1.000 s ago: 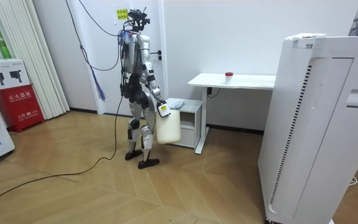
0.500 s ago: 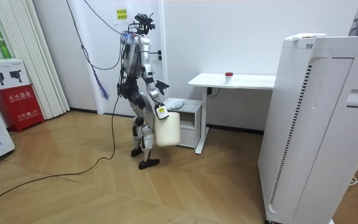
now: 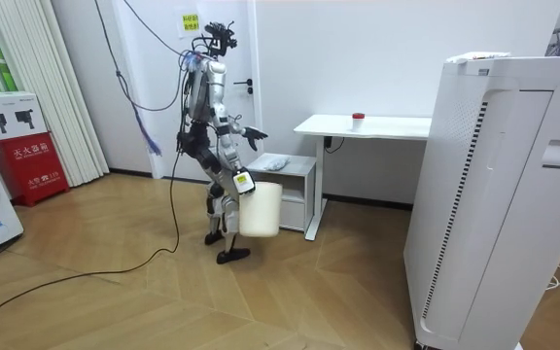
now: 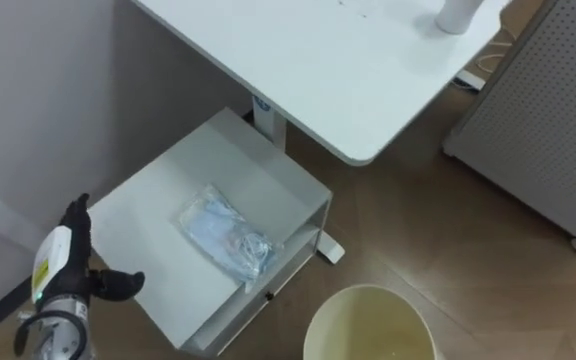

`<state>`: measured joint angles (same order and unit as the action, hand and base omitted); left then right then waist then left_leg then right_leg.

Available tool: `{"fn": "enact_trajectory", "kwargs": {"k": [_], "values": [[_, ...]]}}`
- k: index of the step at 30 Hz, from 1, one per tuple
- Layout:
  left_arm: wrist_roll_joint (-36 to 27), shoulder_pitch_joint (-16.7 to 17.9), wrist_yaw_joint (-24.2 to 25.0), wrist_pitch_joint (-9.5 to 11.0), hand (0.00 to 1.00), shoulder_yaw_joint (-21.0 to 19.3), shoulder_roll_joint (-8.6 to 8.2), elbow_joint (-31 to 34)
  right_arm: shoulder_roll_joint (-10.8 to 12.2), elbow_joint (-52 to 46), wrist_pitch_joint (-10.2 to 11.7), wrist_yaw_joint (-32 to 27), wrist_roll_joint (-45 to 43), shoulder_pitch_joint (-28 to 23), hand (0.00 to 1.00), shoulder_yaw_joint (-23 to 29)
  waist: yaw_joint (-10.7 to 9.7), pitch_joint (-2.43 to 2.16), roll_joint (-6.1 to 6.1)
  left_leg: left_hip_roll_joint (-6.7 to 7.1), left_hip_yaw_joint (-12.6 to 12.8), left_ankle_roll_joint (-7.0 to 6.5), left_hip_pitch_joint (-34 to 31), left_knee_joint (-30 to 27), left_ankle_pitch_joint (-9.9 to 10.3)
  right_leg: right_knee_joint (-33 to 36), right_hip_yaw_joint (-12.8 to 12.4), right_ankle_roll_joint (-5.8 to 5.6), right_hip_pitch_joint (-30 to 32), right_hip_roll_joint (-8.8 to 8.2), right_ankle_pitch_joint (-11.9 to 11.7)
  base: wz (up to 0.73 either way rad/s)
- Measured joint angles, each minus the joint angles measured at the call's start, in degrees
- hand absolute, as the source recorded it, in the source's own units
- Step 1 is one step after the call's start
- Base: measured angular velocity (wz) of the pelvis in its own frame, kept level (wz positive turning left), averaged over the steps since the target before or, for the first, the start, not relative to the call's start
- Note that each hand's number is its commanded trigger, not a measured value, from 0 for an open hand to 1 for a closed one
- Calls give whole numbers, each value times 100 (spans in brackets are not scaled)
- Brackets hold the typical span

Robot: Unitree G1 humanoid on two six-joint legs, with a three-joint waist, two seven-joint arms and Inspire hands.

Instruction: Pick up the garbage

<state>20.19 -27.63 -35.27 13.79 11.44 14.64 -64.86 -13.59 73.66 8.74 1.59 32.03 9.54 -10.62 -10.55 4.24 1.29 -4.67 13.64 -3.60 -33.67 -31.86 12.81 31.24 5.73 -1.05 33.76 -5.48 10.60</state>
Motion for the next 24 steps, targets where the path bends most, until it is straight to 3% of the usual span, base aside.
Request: {"fn": "enact_trajectory", "kwargs": {"k": [8, 12, 19, 24], "values": [[203, -302, -104, -1, 0, 374, 82, -63, -18, -32, -3, -19, 150, 56, 100, -7, -239, 15, 5, 5, 66, -4, -311, -72, -6, 99, -86, -6, 379, 2, 10, -3], [570, -442, -155, -5, 0, 576, 159, -131, -23, -227, 1, -19, 218, 65, 100, -100, -335, 30, -7, -76, 56, -5, -628, -311, 52, 339, -44, 28, 662, 19, 56, 2], [1098, -880, -210, -15, 0, 689, 166, -274, -44, -328, 0, 38, 648, 98, 100, -201, -368, 117, -22, -175, 77, -1, -988, -644, 152, 680, -100, 83, 1060, 55, 157, -4], [1488, -1163, -295, -27, 0, 700, 186, -390, -37, -534, 1, 41, 973, 112, 100, -329, -403, 165, -5, -332, 113, 6, -1409, -1042, 266, 977, -112, 140, 1482, 112, 213, -11]]}}
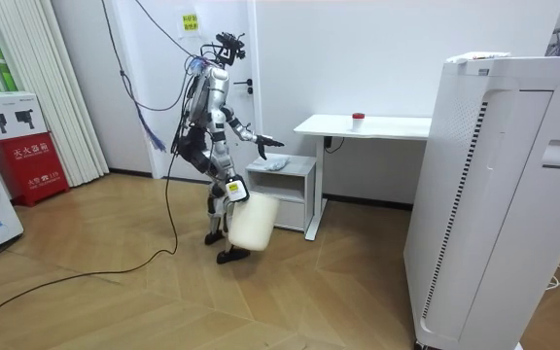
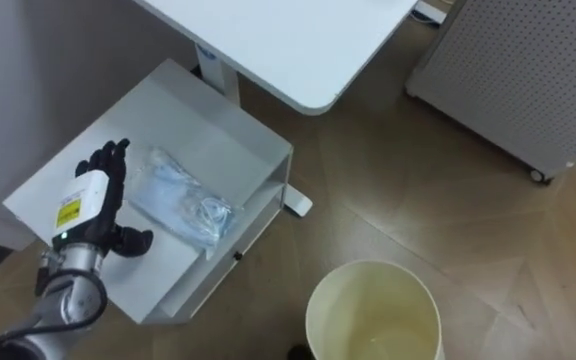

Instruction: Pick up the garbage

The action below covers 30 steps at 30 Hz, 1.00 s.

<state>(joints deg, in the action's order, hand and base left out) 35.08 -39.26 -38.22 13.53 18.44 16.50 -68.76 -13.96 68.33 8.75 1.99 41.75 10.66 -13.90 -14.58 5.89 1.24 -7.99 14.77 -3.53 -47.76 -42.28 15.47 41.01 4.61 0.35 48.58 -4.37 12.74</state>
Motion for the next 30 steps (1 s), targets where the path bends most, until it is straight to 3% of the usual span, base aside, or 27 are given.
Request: {"fn": "enact_trajectory", "kwargs": {"k": [5, 8, 10, 15, 16, 17, 18, 19, 26, 30], "values": [[173, -55, -166, -73, 0, 286, 69, -47, -13, -300, -5, -2, 156, -2, 100, -100, -21, 3, 7, -153, -2, 23, -417, -292, 100, 126, 6, 43, 383, 122, -13, -13], [213, -182, -385, -42, 0, 497, 118, 8, -42, -424, -7, 11, 385, -5, 100, -141, -57, 8, 18, -163, -14, 13, -632, -463, 149, 326, 3, 57, 622, 90, 49, 2], [217, -278, -401, -30, 0, 749, 246, 1, -100, -552, -4, 4, 514, -2, 100, -273, -59, 9, 21, -154, -11, 4, -735, -572, 196, 511, -10, 64, 754, 46, 127, 2], [222, -359, -579, -100, 0, 995, 244, -43, -188, -675, -8, 8, 516, 93, 100, -331, -69, 9, 24, -141, -12, -17, -914, -886, 290, 883, -99, 42, 977, 40, 227, 1], [228, -366, -600, -115, 13, 996, 242, -47, -196, -689, -10, 14, 517, 104, 100, -350, -73, 9, 24, -140, -17, -11, -941, -913, 295, 910, -118, 31, 1003, 49, 236, 0], [243, -372, -620, -129, 38, 998, 245, -59, -199, -732, -10, 21, 526, 112, 100, -372, -78, 9, 23, -142, -37, 0, -994, -954, 304, 951, -129, 28, 1053, 51, 237, 0], [273, -372, -635, -144, 53, 1007, 246, -67, -205, -796, -13, 27, 572, 111, 100, -410, -86, 8, 25, -148, -60, -4, -1054, -1023, 308, 998, -120, 28, 1093, 56, 239, 0], [303, -388, -646, -151, 100, 1063, 256, -60, -216, -858, -25, 32, 598, 110, 100, -451, -93, 6, 22, -150, -80, -13, -1108, -1084, 316, 1038, -112, 28, 1136, 61, 239, 0], [609, -395, -421, -253, 100, 1305, 337, -195, -221, -953, -86, 141, 594, 215, 100, -459, -98, 6, 22, -258, -80, -77, -1261, -1347, 357, 1209, -118, 9, 1265, 83, 233, -4], [610, -441, -218, -555, 100, 1445, 315, -259, -213, -941, -143, 140, 592, 384, 100, -523, -142, -1, 8, -271, -80, -89, -1290, -1425, 364, 1243, -118, -36, 1273, 68, 215, -1]]}}
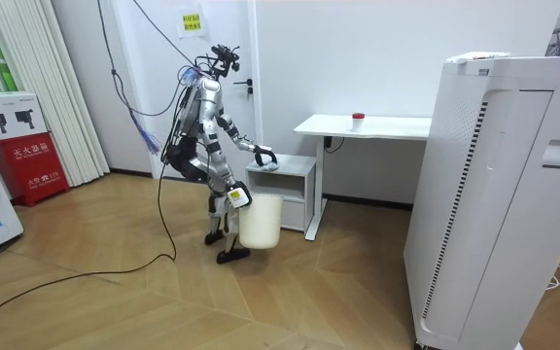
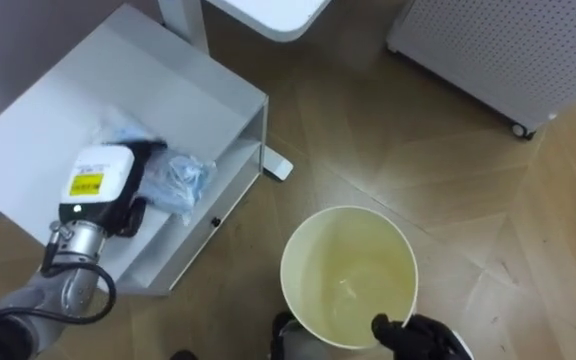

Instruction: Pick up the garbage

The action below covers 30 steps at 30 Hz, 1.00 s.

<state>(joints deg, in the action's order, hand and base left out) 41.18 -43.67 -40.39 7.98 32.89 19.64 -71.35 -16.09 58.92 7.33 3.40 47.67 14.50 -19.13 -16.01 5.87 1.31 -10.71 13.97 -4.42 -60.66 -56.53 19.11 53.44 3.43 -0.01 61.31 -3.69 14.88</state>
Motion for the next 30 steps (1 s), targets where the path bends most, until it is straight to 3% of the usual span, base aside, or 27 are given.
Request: {"fn": "enact_trajectory", "kwargs": {"k": [4, 12, 15, 19, 25, 29, 30], "values": [[2, -40, 193, -255, 100, -15, -24, -14, 26, -3, 7, 26, -29, 40, 100, -98, -100, -1, -2, -17, 26, -29, 35, -14, 16, -23, 0, -39, -33, -14, -44, -5], [-1, 44, 358, -309, 100, -11, 14, 26, 53, -3, -60, -49, -31, 58, 100, -116, -89, -12, -20, -59, 119, -18, 215, 82, 41, -84, -30, 44, -154, 33, -72, -4], [-13, 257, 393, -301, 100, -15, -21, 11, 128, 70, -62, -144, 142, 52, 100, -289, -85, -12, -54, -75, 139, 25, 451, 139, 63, -112, -32, 71, -369, 51, -26, 0], [-466, 491, 339, -124, 100, -81, -45, 39, 149, 87, -18, -212, 152, 45, 100, -443, -55, -18, -62, -91, 131, 76, 650, 272, 68, -271, -14, 87, -571, 82, -17, -1], [-1716, 1013, 363, 415, 100, -304, -128, 173, 265, 92, 191, -490, -106, -56, 100, -448, 204, -44, -91, -98, 232, 123, 1059, 575, 35, -600, -63, 108, -929, 146, -65, -7], [-2181, 1201, 370, 639, 100, -358, -170, 590, 268, 116, 403, -535, -257, -48, 100, -443, 393, -70, -125, -50, 326, 128, 1183, 825, -33, -751, -100, 99, -983, 92, -98, 0], [-2185, 1291, 370, 716, 100, -366, -251, 672, 273, 126, 420, -540, -406, -54, 100, -445, 430, -74, -127, -23, 340, 137, 1294, 913, -39, -814, -92, 98, -1087, 73, -99, 0]]}}
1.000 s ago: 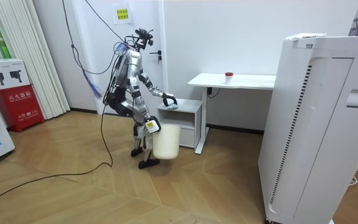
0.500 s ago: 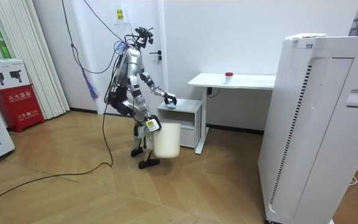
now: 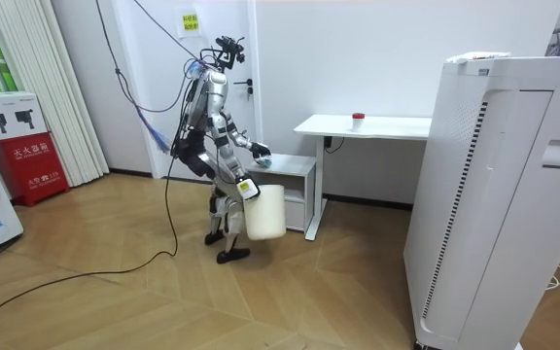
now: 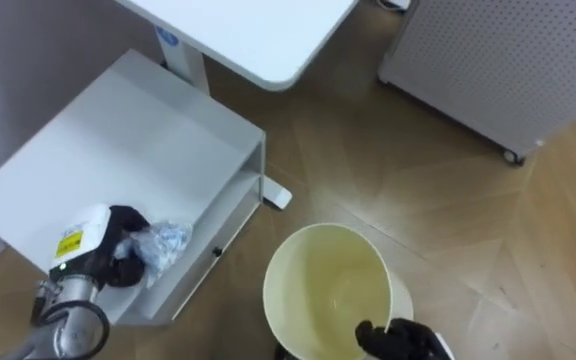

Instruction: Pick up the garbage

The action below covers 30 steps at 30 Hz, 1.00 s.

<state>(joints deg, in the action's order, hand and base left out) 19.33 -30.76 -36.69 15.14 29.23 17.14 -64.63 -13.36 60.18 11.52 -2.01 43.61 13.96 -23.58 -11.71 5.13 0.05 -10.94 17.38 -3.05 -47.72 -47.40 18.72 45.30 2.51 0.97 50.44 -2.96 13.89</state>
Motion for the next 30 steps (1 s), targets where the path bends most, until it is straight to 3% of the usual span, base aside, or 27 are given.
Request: {"fn": "enact_trajectory", "kwargs": {"k": [2, 4, 5, 6, 9, 14, 22, 23, 24, 26, 27, 28, 30], "values": [[-6, 141, 25, 103, 100, 3, -167, 139, 11, -15, 24, 0, -266, -54, 100, -2, 63, -43, -11, 50, 9, 19, 156, 160, -23, -127, 9, -3, -144, -21, 0, 2], [-131, 321, 172, 211, 100, 14, -466, 325, 41, -16, 37, 25, -411, -112, 100, -48, 185, -137, -3, 72, 13, 38, 292, 300, -34, -313, 42, -18, -304, -7, -19, 0], [-179, 349, 221, 240, 100, 21, -534, 352, 71, -16, 38, 29, -419, -113, 100, -69, 216, -139, -3, 74, 12, 41, 333, 324, -36, -354, 58, -18, -355, -3, -22, 0], [-319, 452, 354, 258, 100, 51, -618, 528, 160, -35, 38, 30, -468, -123, 100, -162, 242, -169, -39, 91, 13, 56, 388, 392, -47, -397, 68, -17, -404, -15, -26, 3], [-420, 656, 626, 294, 100, 142, -799, 824, 335, -35, 40, 77, -785, -120, 100, -190, 242, -180, -60, 192, 8, 53, 559, 583, -120, -541, 90, -34, -570, -83, -32, 10], [-584, 697, 1029, 313, 100, 345, -1087, 690, 473, -25, 30, 322, -842, -135, 100, -218, 238, -171, -90, 302, 48, 33, 861, 888, -209, -764, 80, -91, -838, -158, -66, 6], [-625, 798, 1499, 319, 99, 429, -1151, 666, 536, -33, -6, 602, -819, -216, 100, -276, 224, -154, -224, 337, 53, 24, 873, 909, -210, -795, 84, -119, -856, -190, -72, 0], [-622, 799, 1510, 319, 92, 476, -1151, 656, 537, -33, -8, 603, -818, -213, 100, -277, 225, -154, -224, 335, 52, 23, 872, 910, -210, -799, 84, -121, -856, -189, -73, 0], [-625, 801, 1553, 318, 69, 543, -1151, 649, 536, -34, -10, 608, -808, -213, 100, -308, 227, -154, -223, 340, 50, 23, 875, 938, -209, -802, 83, -123, -856, -192, -74, 0], [-623, 801, 1639, 318, 50, 628, -1152, 649, 537, -43, -1, 609, -806, -222, 100, -366, 225, -155, -223, 348, 50, 22, 880, 982, -209, -807, 82, -123, -856, -193, -75, 0], [-621, 802, 1709, 318, 15, 713, -1153, 649, 537, -46, 12, 609, -825, -216, 100, -404, 227, -155, -222, 347, 50, 22, 880, 990, -209, -811, 84, -123, -856, -191, -75, 0], [-621, 804, 1768, 319, 0, 794, -1154, 650, 537, -57, 13, 612, -823, -215, 100, -441, 240, -155, -219, 341, 50, 22, 879, 996, -209, -827, 82, -122, -855, -183, -75, 0], [-608, 815, 1892, 318, 0, 864, -1169, 650, 537, -69, 14, 639, -826, -226, 100, -442, 242, -155, -208, 340, 50, 23, 871, 1019, -209, -847, 87, -122, -851, -181, -75, 0]]}}
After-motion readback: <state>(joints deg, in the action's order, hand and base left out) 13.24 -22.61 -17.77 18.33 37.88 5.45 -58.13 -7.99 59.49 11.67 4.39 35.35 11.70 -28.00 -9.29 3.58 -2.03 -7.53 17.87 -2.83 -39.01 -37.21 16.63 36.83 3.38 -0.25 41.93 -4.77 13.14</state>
